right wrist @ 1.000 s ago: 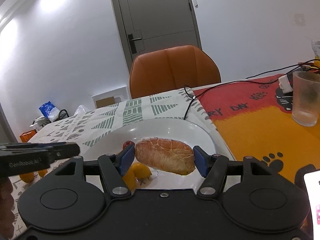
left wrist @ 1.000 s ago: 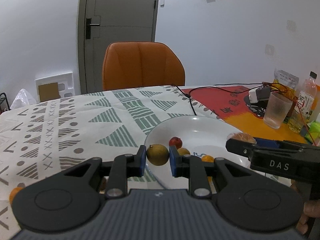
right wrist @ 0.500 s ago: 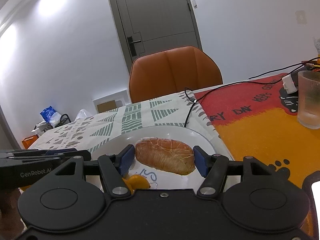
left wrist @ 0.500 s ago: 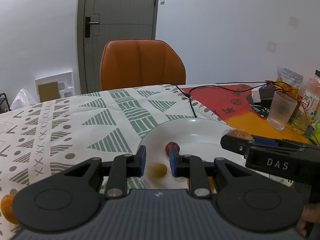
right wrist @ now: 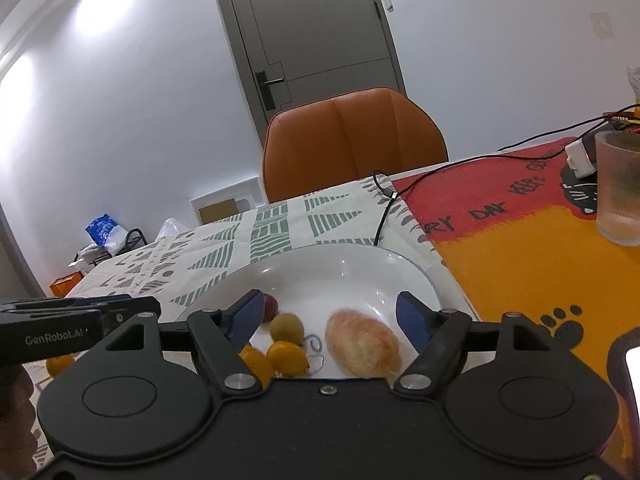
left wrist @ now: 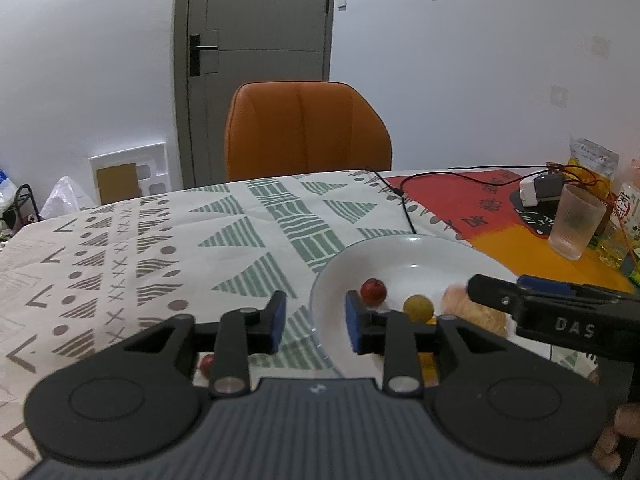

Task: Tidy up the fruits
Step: 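Carry the yellow-green fruit into the bowl with the left gripper while the right releases the roll there, then move both open grippers back toward the peeled pomelo segment and large orange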

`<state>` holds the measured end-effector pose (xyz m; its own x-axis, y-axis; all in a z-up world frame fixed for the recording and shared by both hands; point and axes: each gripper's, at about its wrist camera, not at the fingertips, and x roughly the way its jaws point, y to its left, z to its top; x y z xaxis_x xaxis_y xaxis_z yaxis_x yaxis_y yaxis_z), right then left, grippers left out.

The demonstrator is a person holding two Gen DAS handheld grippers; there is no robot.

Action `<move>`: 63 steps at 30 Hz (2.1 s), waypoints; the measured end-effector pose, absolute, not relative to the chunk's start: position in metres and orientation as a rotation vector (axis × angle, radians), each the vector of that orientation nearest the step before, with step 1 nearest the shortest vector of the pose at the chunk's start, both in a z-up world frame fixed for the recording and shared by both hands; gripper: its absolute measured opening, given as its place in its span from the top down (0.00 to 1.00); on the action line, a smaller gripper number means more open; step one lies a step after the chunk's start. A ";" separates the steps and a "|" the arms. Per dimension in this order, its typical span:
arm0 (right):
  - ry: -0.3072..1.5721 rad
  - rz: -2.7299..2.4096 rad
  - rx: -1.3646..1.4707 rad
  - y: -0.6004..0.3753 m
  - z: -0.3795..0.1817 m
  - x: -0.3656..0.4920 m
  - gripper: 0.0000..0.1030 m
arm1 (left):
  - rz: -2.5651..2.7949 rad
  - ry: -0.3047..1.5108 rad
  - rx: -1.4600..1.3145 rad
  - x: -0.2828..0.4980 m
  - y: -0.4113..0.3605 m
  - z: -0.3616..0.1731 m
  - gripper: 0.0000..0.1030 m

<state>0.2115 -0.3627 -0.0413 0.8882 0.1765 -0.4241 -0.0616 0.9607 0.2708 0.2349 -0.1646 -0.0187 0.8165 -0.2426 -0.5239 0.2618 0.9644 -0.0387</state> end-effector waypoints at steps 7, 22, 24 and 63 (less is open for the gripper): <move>0.477 0.128 0.264 -0.359 -0.043 0.197 0.27 | -0.231 0.548 0.032 0.224 -0.144 -0.015 0.49; 0.472 0.168 0.242 -0.333 -0.032 0.180 0.21 | -0.135 0.521 -0.004 0.199 -0.092 -0.005 0.27; 0.472 0.176 0.237 -0.328 -0.030 0.179 0.21 | -0.124 0.521 -0.007 0.196 -0.086 -0.006 0.27; 0.515 0.372 0.120 -0.223 -0.023 0.166 0.00 | 0.015 0.543 -0.057 0.165 0.002 -0.028 0.13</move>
<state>0.1655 -0.2228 -0.0227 0.8052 0.3759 -0.4586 -0.3165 0.9264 0.2038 0.1653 0.0016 -0.0276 0.8560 -0.0007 -0.5170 -0.0294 0.9983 -0.0501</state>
